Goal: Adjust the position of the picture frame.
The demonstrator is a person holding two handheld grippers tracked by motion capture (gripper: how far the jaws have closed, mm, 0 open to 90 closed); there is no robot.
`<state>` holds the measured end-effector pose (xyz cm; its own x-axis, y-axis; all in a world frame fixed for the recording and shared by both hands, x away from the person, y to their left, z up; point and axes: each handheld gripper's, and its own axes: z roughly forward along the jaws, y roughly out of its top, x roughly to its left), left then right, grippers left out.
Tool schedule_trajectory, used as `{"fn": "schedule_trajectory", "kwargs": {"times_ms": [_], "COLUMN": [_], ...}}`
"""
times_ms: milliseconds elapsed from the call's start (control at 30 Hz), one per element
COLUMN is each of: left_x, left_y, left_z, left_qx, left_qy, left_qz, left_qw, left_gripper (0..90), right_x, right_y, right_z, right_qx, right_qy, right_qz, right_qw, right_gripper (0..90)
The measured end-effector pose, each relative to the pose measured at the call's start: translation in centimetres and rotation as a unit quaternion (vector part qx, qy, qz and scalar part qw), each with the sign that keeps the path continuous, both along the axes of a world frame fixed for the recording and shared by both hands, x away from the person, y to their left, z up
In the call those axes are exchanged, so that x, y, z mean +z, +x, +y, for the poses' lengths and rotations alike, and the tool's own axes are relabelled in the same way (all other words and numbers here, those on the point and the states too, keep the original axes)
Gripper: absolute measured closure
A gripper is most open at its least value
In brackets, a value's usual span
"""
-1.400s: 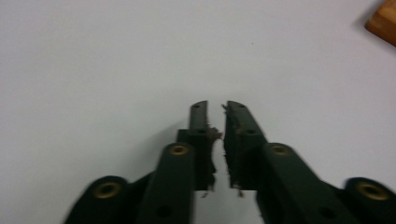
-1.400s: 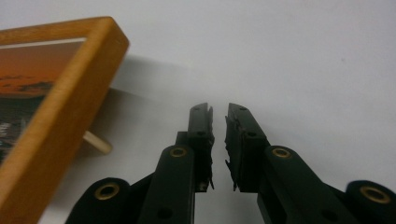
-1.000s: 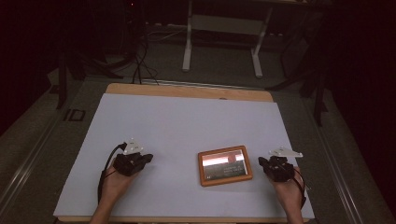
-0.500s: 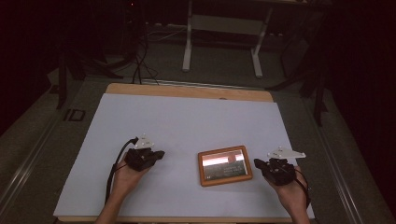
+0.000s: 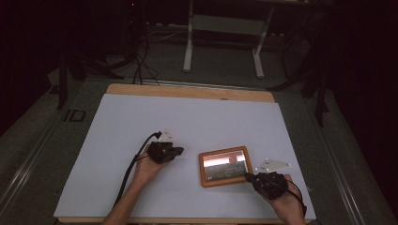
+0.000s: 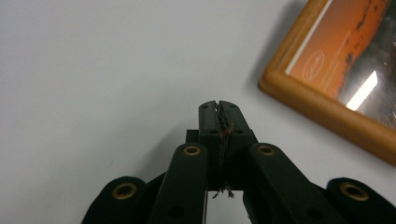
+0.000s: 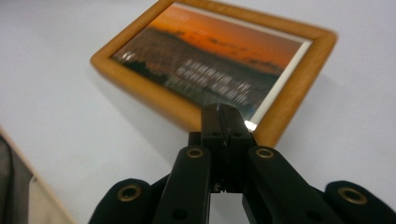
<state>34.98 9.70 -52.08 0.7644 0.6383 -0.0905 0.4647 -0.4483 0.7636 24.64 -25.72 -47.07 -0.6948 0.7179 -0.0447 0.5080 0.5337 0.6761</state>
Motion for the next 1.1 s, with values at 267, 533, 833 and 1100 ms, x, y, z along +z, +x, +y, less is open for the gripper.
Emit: {"fn": "schedule_trajectory", "kwargs": {"times_ms": [267,533,833,1100], "left_x": [0.1,-0.8,-1.3,-1.0], "left_y": [1.8,3.1,2.9,1.3], "left_z": [-3.0,-5.5,-6.4,-6.7], "left_qx": [-0.022,-0.054,-0.071,-0.107], "left_qy": [0.007,0.021,0.030,0.049], "left_qz": [-0.003,0.011,0.019,0.021], "left_qw": [0.9997,0.9983,0.9969,0.9928], "left_gripper": [89.0,89.1,89.5,89.5], "right_x": [-1.6,-2.8,-2.9,-2.7], "right_y": [-1.0,-0.8,-0.2,1.0], "right_z": [-0.2,-0.7,-0.8,-1.5], "right_qx": [0.014,0.002,-0.004,-0.015], "right_qy": [-0.020,-0.019,-0.020,-0.041], "right_qz": [0.023,0.038,0.040,0.036], "right_qw": [0.9995,0.9991,0.9990,0.9984], "right_gripper": [90.0,90.0,90.0,90.0]}}
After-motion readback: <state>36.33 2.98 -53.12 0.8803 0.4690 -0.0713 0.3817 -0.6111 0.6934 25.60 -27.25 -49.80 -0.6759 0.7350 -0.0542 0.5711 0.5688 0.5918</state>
